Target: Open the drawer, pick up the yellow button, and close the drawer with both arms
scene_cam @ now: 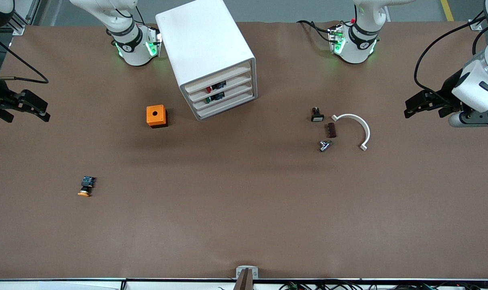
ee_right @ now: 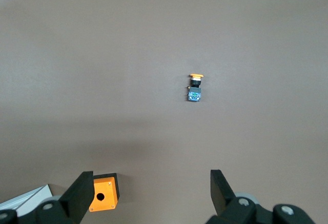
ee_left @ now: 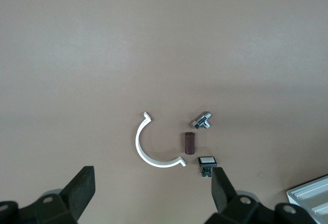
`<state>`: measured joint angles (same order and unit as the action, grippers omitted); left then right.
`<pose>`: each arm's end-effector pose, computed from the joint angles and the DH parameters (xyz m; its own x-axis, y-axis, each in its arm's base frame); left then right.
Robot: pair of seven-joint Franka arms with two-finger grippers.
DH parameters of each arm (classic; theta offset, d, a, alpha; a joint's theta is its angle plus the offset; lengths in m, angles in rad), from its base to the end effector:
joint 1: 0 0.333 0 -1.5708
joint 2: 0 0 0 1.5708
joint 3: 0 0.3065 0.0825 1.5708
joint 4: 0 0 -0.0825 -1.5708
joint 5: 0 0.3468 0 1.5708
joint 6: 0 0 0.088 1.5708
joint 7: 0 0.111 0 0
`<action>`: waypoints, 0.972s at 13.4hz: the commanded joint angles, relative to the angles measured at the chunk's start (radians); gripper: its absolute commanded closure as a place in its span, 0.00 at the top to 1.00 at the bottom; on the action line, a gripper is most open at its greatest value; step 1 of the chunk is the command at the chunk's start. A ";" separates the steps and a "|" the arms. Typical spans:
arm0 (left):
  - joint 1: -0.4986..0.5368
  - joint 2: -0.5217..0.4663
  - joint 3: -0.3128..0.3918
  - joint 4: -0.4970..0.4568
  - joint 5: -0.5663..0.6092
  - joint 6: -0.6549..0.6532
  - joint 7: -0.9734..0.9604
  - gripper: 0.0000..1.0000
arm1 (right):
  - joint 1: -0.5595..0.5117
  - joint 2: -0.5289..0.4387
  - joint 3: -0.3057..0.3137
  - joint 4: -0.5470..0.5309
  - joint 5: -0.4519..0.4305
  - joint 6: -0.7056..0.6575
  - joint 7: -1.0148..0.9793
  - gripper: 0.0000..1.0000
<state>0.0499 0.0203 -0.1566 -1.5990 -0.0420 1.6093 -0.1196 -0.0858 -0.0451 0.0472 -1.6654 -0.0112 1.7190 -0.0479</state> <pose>0.5225 -0.0597 0.5917 0.9998 0.0144 -0.0151 0.0151 -0.9989 0.0436 0.5172 -0.0205 0.6063 0.9951 0.0113 0.0977 0.0096 -0.9998 0.0180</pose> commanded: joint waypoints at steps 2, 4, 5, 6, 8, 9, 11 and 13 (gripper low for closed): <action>-0.018 -0.033 0.019 -0.025 0.022 0.006 0.014 1.00 | -0.014 0.004 0.005 0.015 0.000 -0.007 0.003 1.00; -0.012 -0.034 0.011 -0.021 0.022 0.006 0.012 1.00 | -0.014 0.004 0.005 0.015 0.000 -0.007 0.002 1.00; -0.012 -0.040 0.011 -0.019 0.022 0.006 0.011 1.00 | -0.014 0.004 0.005 0.015 0.000 -0.010 0.002 1.00; -0.010 -0.042 0.011 -0.019 0.022 0.006 0.009 1.00 | -0.014 0.004 0.005 0.015 0.000 -0.010 0.000 1.00; -0.012 -0.042 0.011 -0.018 0.022 0.004 0.002 1.00 | -0.014 0.004 0.005 0.015 0.000 -0.010 0.000 1.00; -0.010 -0.043 0.011 -0.015 0.022 0.003 -0.002 1.00 | -0.014 0.004 0.005 0.015 0.000 -0.010 0.000 1.00; -0.010 -0.045 0.011 -0.007 0.022 -0.006 -0.005 1.00 | -0.014 0.004 0.005 0.015 0.000 -0.009 0.000 1.00; -0.010 -0.043 0.011 0.007 0.022 -0.018 0.009 1.00 | -0.014 0.004 0.005 0.015 0.000 -0.006 0.002 1.00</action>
<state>0.0460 -0.0035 -0.1500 -1.5960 -0.0418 1.6086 -0.1202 -0.0884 -0.0450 0.0445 -1.6650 -0.0112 1.7190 -0.0479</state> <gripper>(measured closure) 0.000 0.000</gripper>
